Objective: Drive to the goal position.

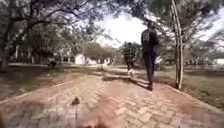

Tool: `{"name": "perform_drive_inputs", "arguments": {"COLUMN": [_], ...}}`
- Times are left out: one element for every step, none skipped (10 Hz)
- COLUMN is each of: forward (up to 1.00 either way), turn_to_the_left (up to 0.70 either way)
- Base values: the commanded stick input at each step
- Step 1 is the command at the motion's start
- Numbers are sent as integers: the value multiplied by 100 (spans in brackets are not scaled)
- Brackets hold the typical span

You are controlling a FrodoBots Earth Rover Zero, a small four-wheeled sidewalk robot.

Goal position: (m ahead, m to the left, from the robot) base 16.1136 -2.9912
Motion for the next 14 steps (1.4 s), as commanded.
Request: {"name": "perform_drive_inputs", "arguments": {"forward": [85, 85, 85, 85, 85, 85, 85, 85, 85, 85, 85, 85, 85, 85], "turn_to_the_left": [0, 0, -34, -34, -18, -2, 0, 0, 0, 0, 0, 0, 0, 0]}}
